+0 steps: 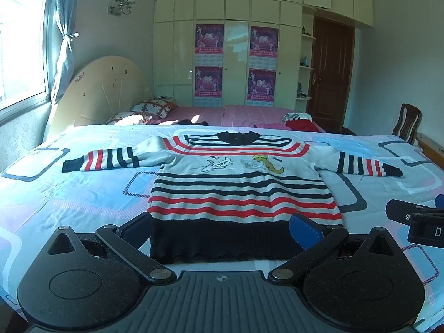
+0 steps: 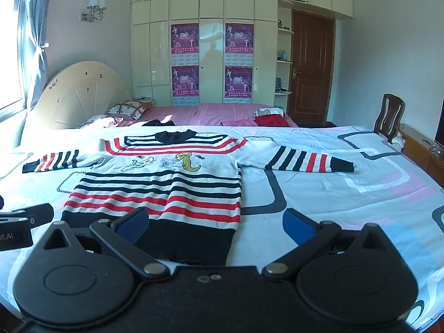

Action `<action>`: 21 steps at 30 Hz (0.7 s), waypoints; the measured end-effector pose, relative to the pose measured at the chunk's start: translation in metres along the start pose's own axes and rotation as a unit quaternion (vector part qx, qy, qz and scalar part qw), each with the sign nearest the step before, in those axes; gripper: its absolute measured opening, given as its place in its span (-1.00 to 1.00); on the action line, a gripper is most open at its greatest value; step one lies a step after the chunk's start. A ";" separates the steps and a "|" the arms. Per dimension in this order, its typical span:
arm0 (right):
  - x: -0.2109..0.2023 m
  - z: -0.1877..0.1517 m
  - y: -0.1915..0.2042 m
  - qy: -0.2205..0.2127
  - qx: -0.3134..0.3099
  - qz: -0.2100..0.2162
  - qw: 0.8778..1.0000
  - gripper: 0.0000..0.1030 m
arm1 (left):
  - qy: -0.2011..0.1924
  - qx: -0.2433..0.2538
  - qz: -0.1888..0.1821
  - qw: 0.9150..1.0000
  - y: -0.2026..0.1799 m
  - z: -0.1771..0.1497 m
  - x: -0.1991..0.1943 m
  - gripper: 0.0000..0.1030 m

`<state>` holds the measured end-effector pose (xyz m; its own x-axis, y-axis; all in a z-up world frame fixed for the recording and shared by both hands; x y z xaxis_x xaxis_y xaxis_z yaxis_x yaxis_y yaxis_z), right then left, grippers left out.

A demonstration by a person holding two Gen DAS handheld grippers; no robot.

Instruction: Fold small clothes

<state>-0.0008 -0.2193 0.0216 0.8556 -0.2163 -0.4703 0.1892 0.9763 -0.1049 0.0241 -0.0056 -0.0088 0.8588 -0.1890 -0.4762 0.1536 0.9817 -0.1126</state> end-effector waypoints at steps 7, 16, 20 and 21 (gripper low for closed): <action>0.001 0.001 0.003 0.002 -0.002 0.000 1.000 0.99 | 0.002 -0.003 0.000 1.000 0.005 0.001 0.000 1.00; 0.002 0.000 0.005 0.000 -0.003 -0.001 1.000 0.99 | 0.002 0.000 0.001 1.000 0.004 0.000 0.000 1.00; 0.002 0.001 0.005 0.001 -0.002 -0.001 1.000 0.99 | 0.002 0.001 0.000 1.000 0.003 0.001 0.001 1.00; 0.001 0.000 0.005 0.000 -0.002 -0.001 1.000 0.99 | 0.002 0.002 0.001 1.000 0.003 0.001 0.000 1.00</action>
Point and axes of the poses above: each gripper's, at about its wrist camera, not at the fingertips, and x roughly the way its jaws point, y to its left, z to its top, the point moved 2 cm from there along x, roughly the way its jaws point, and after that the axes turned 12 degrees about -z, right-handed, at the moved point
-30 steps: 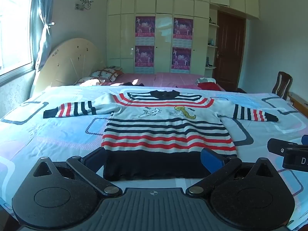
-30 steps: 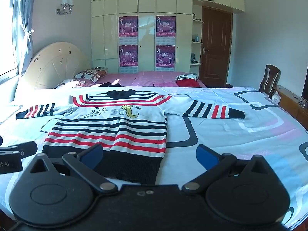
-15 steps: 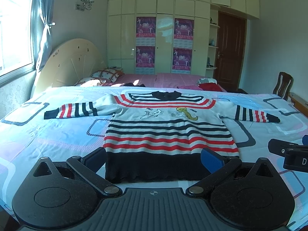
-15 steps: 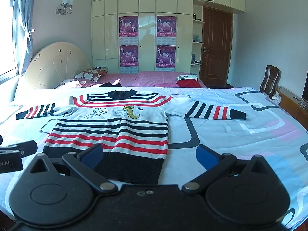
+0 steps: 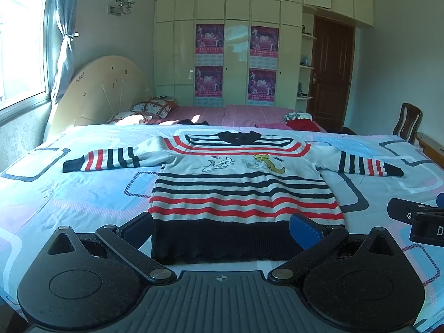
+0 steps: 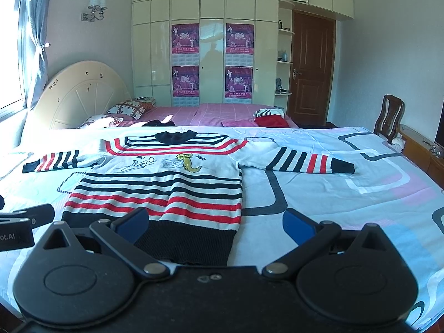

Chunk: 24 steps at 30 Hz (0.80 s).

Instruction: Fold small clothes

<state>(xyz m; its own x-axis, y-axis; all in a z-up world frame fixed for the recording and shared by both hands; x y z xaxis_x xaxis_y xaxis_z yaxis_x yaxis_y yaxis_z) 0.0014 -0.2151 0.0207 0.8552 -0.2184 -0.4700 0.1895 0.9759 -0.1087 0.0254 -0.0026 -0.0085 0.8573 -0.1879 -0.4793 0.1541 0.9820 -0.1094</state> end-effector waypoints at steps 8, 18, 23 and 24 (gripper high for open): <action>-0.001 0.001 0.001 -0.001 0.000 0.002 1.000 1.00 | -0.001 0.000 0.000 1.000 -0.001 0.001 -0.001 1.00; -0.001 0.002 0.001 -0.002 -0.001 0.002 1.000 0.99 | -0.002 0.000 -0.001 1.000 0.000 0.003 -0.001 1.00; -0.001 0.001 0.001 -0.001 -0.001 0.002 1.000 0.99 | -0.002 0.000 -0.001 1.000 0.000 0.004 -0.001 1.00; -0.001 0.002 0.002 -0.001 -0.001 0.002 1.000 0.99 | -0.002 -0.001 -0.001 1.000 0.000 0.004 -0.001 1.00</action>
Point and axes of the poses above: each gripper's, at about its wrist camera, not at the fingertips, and x roughly the way its jaws point, y to its left, z to its top, the point moved 2 cm from there along x, roughly the way its jaws point, and after that the axes turned 12 degrees about -z, right-handed, at the moved point
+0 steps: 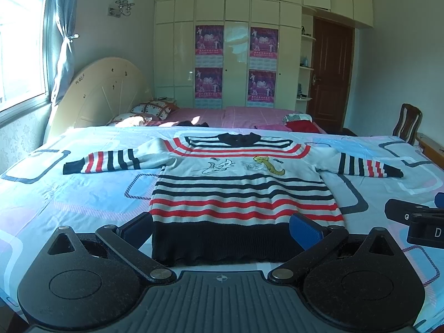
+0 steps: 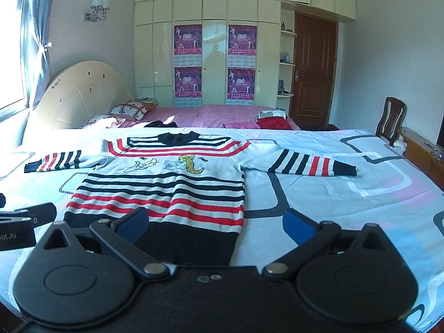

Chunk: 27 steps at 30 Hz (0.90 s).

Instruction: Fold small clothes

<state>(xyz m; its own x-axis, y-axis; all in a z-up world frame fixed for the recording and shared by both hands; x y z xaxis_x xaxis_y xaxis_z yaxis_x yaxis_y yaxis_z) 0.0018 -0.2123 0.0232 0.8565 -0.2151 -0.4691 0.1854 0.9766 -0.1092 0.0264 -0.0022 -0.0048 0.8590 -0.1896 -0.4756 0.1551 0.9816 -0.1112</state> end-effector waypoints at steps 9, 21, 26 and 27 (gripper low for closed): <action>0.000 0.002 0.004 0.001 -0.003 0.002 1.000 0.99 | 0.001 0.001 0.000 1.000 0.001 -0.001 0.001 1.00; 0.004 -0.001 0.004 0.002 -0.004 0.008 1.000 0.99 | 0.006 0.000 0.005 1.000 0.003 -0.004 0.005 1.00; 0.011 -0.002 0.005 0.002 -0.002 0.021 1.000 0.99 | 0.010 0.001 0.006 1.000 0.007 -0.001 0.008 1.00; 0.014 -0.001 0.004 0.001 0.006 0.030 1.000 1.00 | 0.004 0.000 0.005 1.000 0.008 0.001 0.009 1.00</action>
Point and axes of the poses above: each gripper's, at about its wrist camera, not at the fingertips, and x roughly the way its jaws point, y to its left, z to its top, the point moved 2 cm from there along x, roughly the way its jaws point, and after that the axes turned 12 degrees about -z, right-handed, at the moved point
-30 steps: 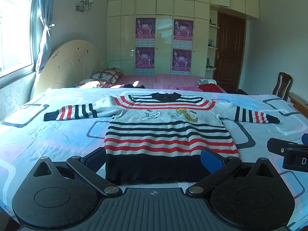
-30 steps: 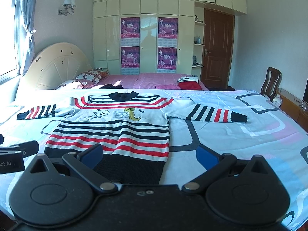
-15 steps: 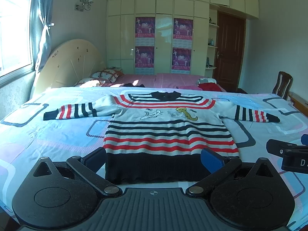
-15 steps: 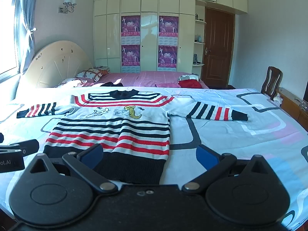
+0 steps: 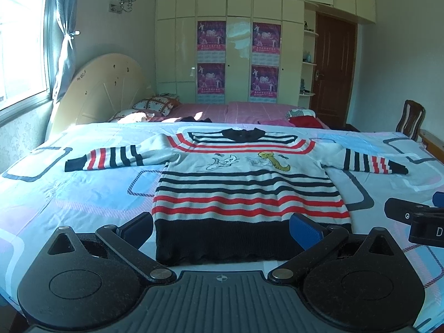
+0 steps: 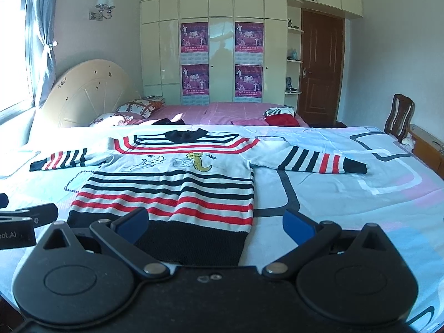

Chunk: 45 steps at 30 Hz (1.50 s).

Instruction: Fold small clothes

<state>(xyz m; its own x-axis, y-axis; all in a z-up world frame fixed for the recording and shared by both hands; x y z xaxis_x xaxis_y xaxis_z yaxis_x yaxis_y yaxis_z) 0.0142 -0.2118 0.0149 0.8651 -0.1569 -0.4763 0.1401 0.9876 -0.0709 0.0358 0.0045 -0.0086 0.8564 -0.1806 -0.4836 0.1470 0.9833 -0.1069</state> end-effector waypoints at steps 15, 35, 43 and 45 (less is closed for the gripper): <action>0.118 0.067 -0.091 -0.012 0.124 -0.082 0.989 1.00 | -0.017 0.027 -0.049 0.998 0.009 0.075 0.137 1.00; 0.377 0.022 -0.305 0.090 0.345 -0.091 0.930 0.07 | 0.064 -0.066 0.083 0.992 -0.002 0.061 0.321 1.00; 0.411 0.012 -0.308 0.094 0.386 -0.047 0.917 -0.07 | 0.077 -0.041 0.093 0.992 -0.016 0.072 0.339 1.00; 0.419 0.012 -0.311 0.102 0.387 -0.052 0.915 -0.60 | 0.080 -0.041 0.098 0.991 -0.013 0.074 0.341 1.00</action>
<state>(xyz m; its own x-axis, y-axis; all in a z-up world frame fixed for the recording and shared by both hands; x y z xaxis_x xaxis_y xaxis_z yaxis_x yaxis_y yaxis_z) 0.3395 -0.5853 -0.1519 0.7300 -0.1681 -0.6624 0.5847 0.6553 0.4781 0.3626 -0.0680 -0.1081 0.7745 0.0065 -0.6325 -0.0607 0.9961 -0.0642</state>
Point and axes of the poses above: each gripper's, at about its wrist camera, not at the fingertips, and x roughly the way its jaws point, y to its left, z to its top, the point moved 2 cm from there along x, roughly the way its jaws point, and after that the axes turned 12 degrees about -z, right-handed, at the moved point
